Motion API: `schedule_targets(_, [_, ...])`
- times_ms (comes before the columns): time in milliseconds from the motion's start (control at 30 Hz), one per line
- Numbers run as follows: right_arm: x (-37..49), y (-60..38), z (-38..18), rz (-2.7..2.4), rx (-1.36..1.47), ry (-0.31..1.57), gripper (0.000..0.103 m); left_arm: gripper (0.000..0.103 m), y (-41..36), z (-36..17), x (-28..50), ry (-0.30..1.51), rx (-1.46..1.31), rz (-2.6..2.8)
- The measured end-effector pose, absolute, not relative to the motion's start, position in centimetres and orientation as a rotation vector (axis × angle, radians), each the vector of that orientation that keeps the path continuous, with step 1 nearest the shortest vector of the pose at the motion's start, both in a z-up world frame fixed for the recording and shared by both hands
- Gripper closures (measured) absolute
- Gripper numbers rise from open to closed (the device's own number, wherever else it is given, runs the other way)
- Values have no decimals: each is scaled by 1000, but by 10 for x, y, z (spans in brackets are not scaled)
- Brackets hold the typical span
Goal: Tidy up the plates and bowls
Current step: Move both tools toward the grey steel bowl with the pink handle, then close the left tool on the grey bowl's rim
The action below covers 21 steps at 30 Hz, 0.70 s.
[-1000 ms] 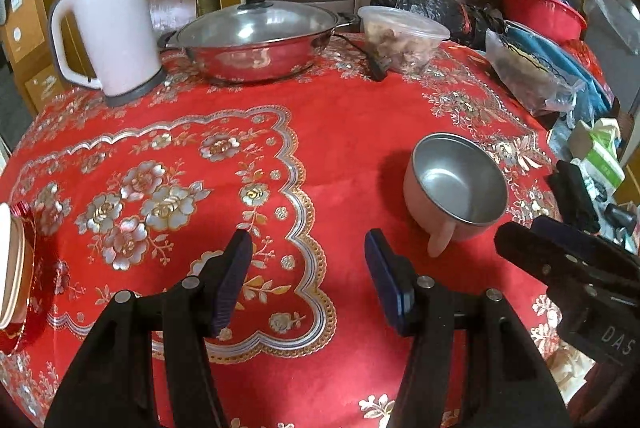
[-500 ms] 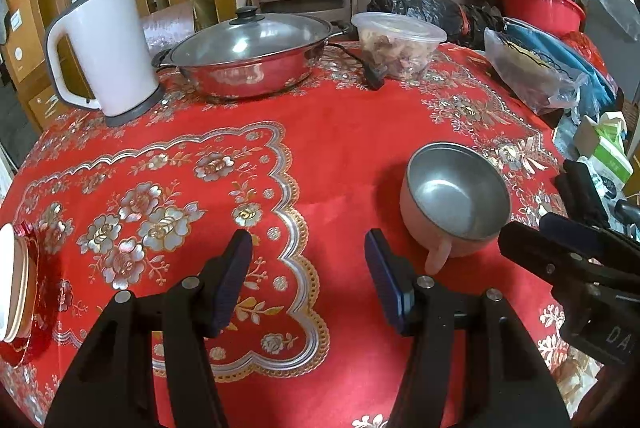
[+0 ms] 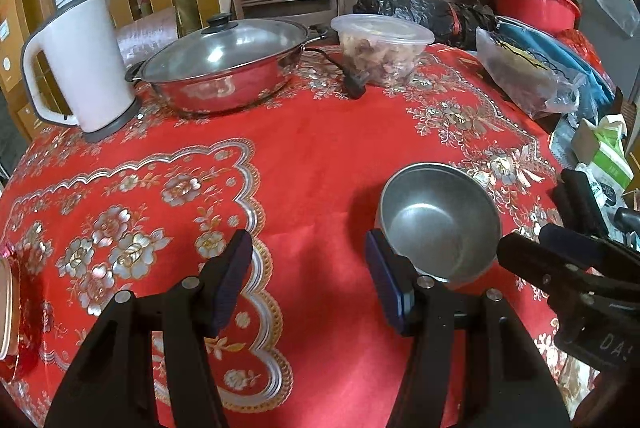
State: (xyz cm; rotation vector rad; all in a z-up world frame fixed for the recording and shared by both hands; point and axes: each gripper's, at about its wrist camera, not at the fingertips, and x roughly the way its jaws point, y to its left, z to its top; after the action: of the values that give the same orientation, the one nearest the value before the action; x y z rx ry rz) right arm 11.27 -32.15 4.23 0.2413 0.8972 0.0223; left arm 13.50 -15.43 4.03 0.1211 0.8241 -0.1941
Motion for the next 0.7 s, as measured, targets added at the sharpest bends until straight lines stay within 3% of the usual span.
schedule_targets(567, [143,-341,14,15,304,953,39,46,-178,23,170,904,81,-270])
schedule_targets(700, [148,-340,14,19,293,962,46,46,-182,18,175,928,82,-279])
